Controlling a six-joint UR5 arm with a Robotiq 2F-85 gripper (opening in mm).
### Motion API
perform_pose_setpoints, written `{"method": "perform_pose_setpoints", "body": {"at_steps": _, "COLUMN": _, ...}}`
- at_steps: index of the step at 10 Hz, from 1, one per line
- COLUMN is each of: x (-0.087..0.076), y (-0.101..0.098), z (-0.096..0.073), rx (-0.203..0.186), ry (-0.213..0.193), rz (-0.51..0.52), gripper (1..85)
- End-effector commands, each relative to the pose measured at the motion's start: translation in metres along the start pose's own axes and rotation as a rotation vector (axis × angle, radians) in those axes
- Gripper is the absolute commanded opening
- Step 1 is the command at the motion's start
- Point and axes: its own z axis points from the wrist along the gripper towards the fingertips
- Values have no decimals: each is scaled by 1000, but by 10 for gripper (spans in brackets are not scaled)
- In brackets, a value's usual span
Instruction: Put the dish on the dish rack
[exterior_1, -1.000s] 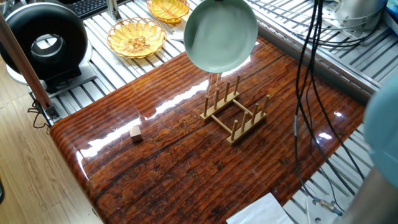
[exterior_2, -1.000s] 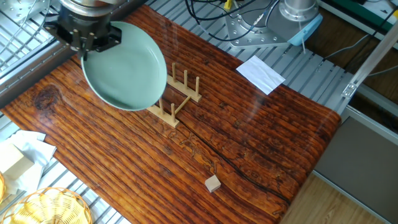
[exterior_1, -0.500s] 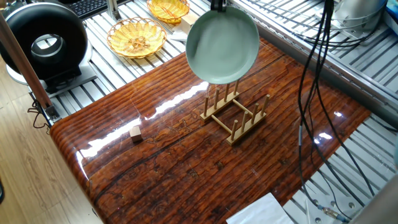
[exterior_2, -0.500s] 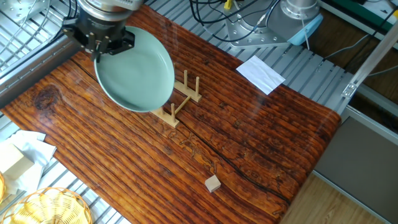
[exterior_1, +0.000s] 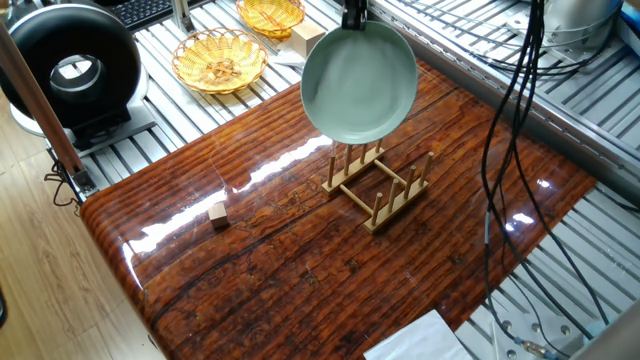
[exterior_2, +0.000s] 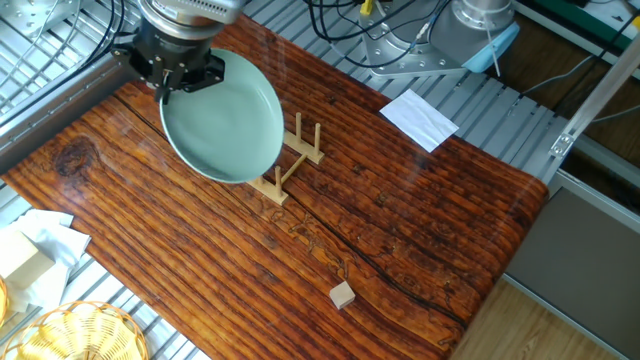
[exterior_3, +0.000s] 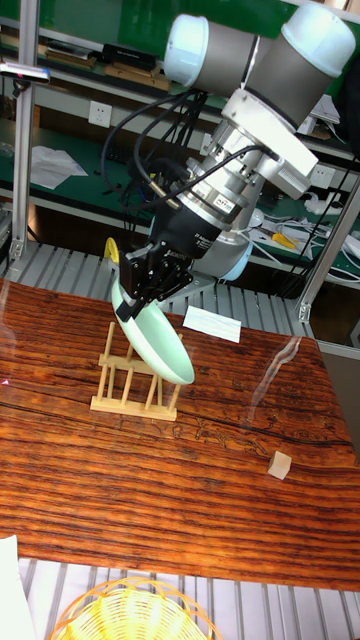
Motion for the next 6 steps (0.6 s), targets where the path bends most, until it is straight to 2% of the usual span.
{"method": "perform_pose_setpoints", "body": {"at_steps": 1, "x": 2, "y": 9, "z": 1, "rx": -35, "ry": 6, "rz": -43, "gripper": 10}}
{"method": "perform_pose_setpoints", "body": {"at_steps": 2, "x": 3, "y": 14, "z": 1, "rx": -56, "ry": 10, "rz": -47, "gripper": 10}}
{"method": "perform_pose_setpoints", "body": {"at_steps": 6, "x": 3, "y": 6, "z": 1, "rx": -25, "ry": 10, "rz": -57, "gripper": 10}}
